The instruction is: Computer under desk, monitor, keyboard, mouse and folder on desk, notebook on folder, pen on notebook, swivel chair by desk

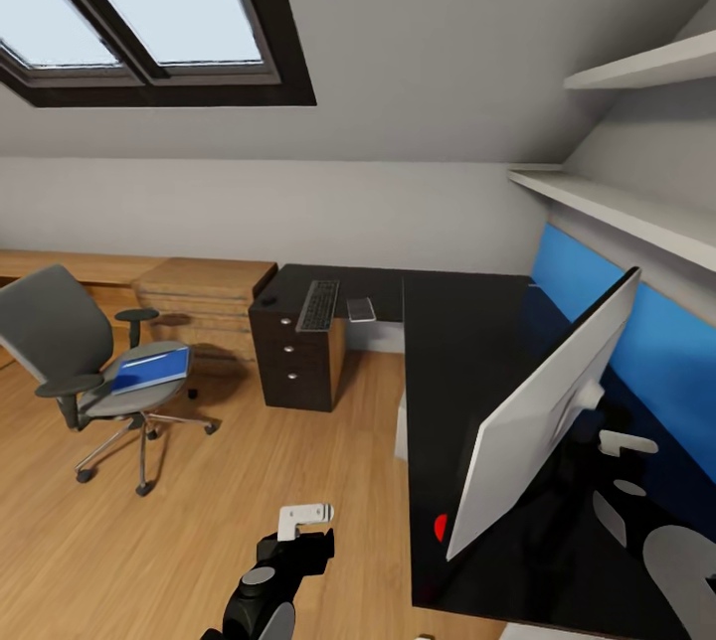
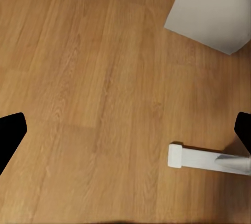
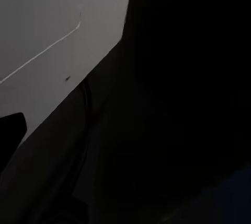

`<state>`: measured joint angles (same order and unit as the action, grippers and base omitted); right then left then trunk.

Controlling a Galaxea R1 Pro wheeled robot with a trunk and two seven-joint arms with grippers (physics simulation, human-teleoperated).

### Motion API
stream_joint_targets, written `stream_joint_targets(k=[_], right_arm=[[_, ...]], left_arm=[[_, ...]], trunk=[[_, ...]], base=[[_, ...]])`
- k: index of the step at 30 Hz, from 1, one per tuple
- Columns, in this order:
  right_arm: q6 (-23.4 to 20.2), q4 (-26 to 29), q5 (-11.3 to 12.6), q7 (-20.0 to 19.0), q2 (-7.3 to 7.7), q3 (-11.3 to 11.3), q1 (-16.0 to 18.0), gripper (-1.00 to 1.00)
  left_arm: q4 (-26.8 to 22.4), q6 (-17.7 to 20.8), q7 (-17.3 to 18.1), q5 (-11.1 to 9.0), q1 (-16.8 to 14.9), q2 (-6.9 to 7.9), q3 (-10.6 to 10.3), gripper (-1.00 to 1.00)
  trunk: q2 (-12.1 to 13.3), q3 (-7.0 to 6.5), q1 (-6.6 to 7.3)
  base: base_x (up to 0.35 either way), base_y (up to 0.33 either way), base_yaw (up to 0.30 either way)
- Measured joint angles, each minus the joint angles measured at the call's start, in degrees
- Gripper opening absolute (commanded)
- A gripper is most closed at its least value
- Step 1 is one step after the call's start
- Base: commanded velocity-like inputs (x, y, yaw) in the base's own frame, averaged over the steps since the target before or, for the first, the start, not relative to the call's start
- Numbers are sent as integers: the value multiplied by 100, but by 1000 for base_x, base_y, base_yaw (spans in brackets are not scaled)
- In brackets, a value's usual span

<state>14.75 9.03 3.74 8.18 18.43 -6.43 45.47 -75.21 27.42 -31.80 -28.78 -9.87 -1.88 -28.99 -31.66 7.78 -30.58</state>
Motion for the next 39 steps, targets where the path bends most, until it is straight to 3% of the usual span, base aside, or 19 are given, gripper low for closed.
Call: stream_joint_targets(k=[8,9,39], right_arm=[[0,-1,3,0,8,-14,-1,100],[0,2,4,0,9,-15,-1,-100],[-50,47,-29,-21,4,-41,1,-100]], left_arm=[[5,2,-1,-3,0,-7,0,100],[5,3,0,-3,0,-7,0,100],[4,4,-1,6,1,2,1,100]], trunk=[[0,0,-1],[0,0,-1],[0,0,-1]], base=[[24,-9,0],[1,-1,0],[0,0,0]])
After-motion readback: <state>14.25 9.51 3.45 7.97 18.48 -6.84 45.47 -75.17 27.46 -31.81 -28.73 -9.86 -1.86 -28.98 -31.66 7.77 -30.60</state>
